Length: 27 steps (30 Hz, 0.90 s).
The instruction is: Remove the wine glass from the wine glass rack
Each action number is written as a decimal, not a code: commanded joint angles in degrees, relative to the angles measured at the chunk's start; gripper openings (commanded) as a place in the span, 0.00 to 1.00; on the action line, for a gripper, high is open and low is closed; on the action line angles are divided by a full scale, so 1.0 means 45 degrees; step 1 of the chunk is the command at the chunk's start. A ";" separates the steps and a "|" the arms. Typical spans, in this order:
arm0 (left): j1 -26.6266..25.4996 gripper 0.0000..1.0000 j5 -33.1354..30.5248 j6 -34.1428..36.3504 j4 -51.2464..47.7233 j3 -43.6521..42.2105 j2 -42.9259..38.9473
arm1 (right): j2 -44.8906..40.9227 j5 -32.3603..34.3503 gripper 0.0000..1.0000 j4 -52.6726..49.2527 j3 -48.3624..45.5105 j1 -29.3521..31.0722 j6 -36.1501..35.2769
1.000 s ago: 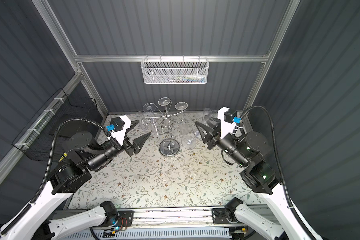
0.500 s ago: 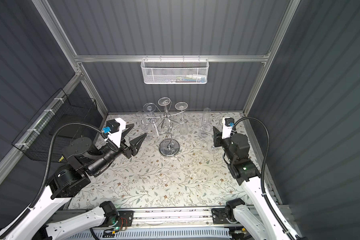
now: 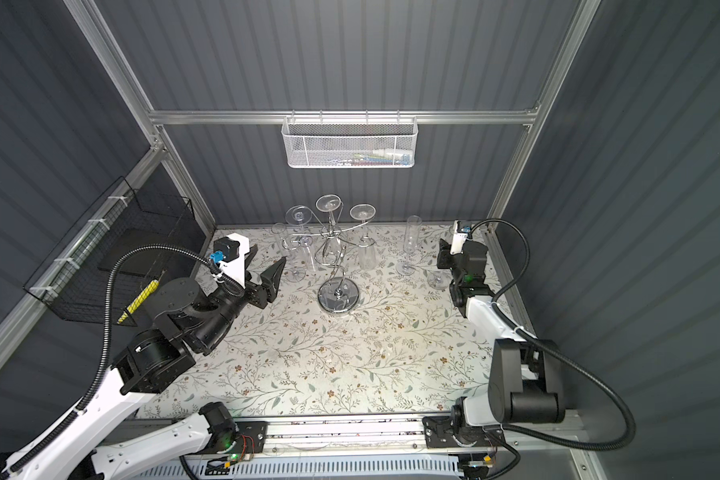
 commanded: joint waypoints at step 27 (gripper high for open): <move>0.0041 0.71 -0.1837 0.1162 0.1258 0.0483 0.2475 | 0.4628 -0.0565 0.45 0.2390 0.3000 -0.0140 -0.1011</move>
